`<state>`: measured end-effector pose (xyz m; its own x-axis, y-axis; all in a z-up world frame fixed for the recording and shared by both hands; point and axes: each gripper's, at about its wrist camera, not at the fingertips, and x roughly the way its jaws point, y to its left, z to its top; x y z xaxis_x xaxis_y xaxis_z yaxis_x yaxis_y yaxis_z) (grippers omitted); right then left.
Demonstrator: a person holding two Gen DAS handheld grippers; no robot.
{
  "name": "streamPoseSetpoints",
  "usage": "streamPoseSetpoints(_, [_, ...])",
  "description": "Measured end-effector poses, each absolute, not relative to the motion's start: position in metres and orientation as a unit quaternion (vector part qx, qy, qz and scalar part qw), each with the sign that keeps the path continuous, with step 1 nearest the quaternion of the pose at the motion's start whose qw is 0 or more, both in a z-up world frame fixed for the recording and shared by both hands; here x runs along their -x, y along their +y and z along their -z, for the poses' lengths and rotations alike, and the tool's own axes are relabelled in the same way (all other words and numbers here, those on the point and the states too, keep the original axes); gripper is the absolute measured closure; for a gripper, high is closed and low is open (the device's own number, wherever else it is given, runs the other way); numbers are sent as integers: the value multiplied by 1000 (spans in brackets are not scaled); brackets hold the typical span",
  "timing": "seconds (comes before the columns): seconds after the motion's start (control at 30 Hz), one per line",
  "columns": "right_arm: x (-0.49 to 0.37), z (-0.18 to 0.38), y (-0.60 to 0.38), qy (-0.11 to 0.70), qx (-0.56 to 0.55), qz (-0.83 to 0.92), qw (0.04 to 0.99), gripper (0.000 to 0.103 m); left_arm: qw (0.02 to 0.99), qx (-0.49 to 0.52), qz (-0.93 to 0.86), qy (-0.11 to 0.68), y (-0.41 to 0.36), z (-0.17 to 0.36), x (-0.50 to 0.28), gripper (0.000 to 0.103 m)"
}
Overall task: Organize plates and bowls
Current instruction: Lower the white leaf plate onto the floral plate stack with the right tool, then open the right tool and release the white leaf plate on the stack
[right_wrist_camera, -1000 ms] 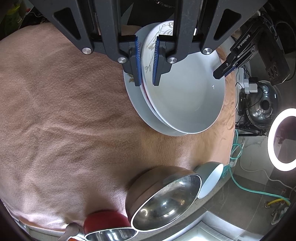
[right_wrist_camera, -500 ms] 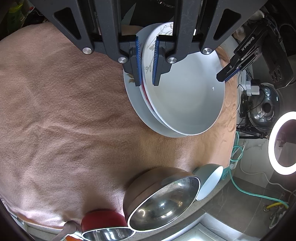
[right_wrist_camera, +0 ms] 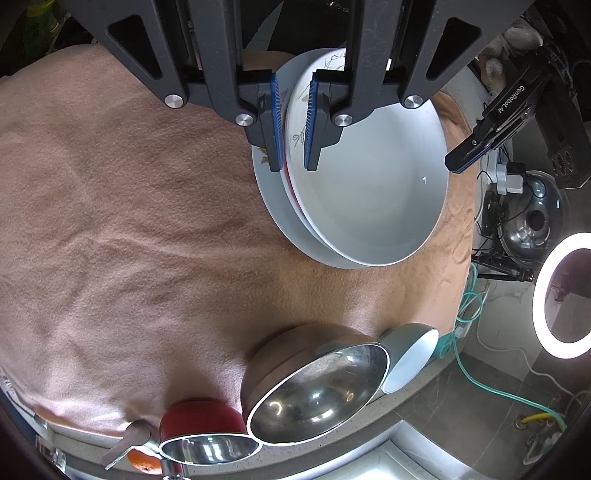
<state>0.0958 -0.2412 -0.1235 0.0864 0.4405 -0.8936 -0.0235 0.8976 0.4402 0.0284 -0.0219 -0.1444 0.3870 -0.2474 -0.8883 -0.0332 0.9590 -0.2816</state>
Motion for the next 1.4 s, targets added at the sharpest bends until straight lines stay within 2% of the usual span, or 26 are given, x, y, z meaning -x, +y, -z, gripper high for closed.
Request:
streamPoseSetpoints(0.73, [-82,90,-253,577,-138,-154,790,92,844,150,20,515,17,117,-17,91])
streamPoseSetpoints(1.0, [-82,59,-240,538,-103,-151,822,91,854,162,18,495,40,100,-29,91])
streamPoseSetpoints(1.13, [-92,54,-239,533,-114,-130,828,75,853,160,35,495,45,98,-45,88])
streamPoseSetpoints(1.4, [-105,54,-242,529,-136,-90,833,75,848,150,73,504,44,102,-72,88])
